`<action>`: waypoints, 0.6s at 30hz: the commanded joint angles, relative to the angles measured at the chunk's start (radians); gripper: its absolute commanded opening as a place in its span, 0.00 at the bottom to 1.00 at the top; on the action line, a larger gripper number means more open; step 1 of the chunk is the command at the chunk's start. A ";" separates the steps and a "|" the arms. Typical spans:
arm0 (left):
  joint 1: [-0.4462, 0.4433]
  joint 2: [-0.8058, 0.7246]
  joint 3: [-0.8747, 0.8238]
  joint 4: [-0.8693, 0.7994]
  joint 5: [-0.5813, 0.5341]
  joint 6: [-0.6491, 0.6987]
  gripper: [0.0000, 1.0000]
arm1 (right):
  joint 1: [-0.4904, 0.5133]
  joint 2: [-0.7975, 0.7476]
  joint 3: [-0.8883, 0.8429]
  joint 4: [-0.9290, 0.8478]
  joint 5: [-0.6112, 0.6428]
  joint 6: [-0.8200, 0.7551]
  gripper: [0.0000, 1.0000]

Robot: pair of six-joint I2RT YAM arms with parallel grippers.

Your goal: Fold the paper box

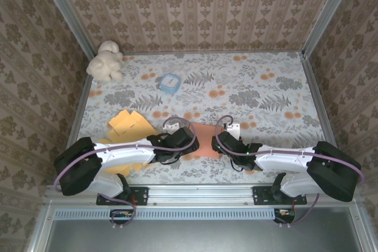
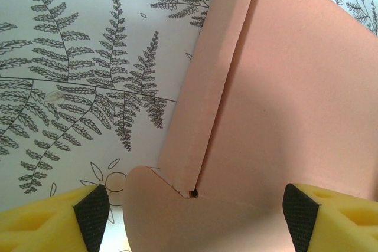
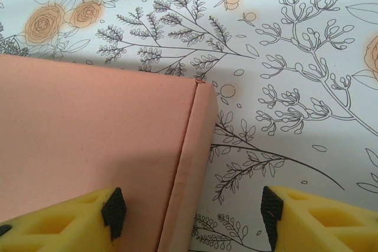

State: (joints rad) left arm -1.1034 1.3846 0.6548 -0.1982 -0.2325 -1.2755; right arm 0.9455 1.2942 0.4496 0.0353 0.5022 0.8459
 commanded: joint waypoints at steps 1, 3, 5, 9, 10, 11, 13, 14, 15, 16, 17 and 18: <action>-0.007 -0.011 0.037 -0.029 -0.031 -0.028 0.80 | 0.009 0.016 -0.011 -0.070 0.010 0.016 0.66; -0.006 -0.009 0.057 -0.045 -0.067 -0.007 0.80 | 0.009 0.023 -0.010 -0.065 0.009 0.016 0.66; -0.003 -0.009 0.082 -0.071 -0.102 0.012 0.80 | 0.011 0.029 -0.011 -0.061 0.007 0.015 0.66; 0.016 0.003 0.097 -0.075 -0.111 0.007 0.83 | 0.012 0.035 -0.014 -0.051 0.006 0.012 0.66; 0.024 0.012 0.100 -0.078 -0.098 -0.004 0.84 | 0.012 0.037 -0.013 -0.048 0.005 0.012 0.66; 0.032 0.025 0.103 -0.075 -0.081 -0.011 0.85 | 0.012 0.040 -0.012 -0.046 0.005 0.011 0.66; 0.040 0.052 0.110 -0.073 -0.051 -0.027 0.88 | 0.013 0.044 -0.012 -0.042 0.003 0.010 0.66; 0.042 0.064 0.111 -0.066 -0.040 -0.033 0.89 | 0.014 0.046 -0.011 -0.041 0.003 0.010 0.66; 0.042 0.073 0.112 -0.059 -0.033 -0.039 0.93 | 0.014 0.049 -0.011 -0.040 0.003 0.009 0.66; 0.042 0.082 0.112 -0.046 -0.023 -0.042 1.00 | 0.015 0.053 -0.011 -0.039 0.002 0.008 0.66; 0.041 0.091 0.111 -0.032 -0.013 -0.046 1.00 | 0.015 0.056 -0.012 -0.037 0.001 0.008 0.66; 0.043 0.096 0.111 -0.021 -0.006 -0.048 1.00 | 0.015 0.057 -0.012 -0.035 0.001 0.007 0.66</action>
State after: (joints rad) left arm -1.0649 1.4601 0.7425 -0.2325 -0.2710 -1.2930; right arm 0.9527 1.3163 0.4496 0.0631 0.5163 0.8494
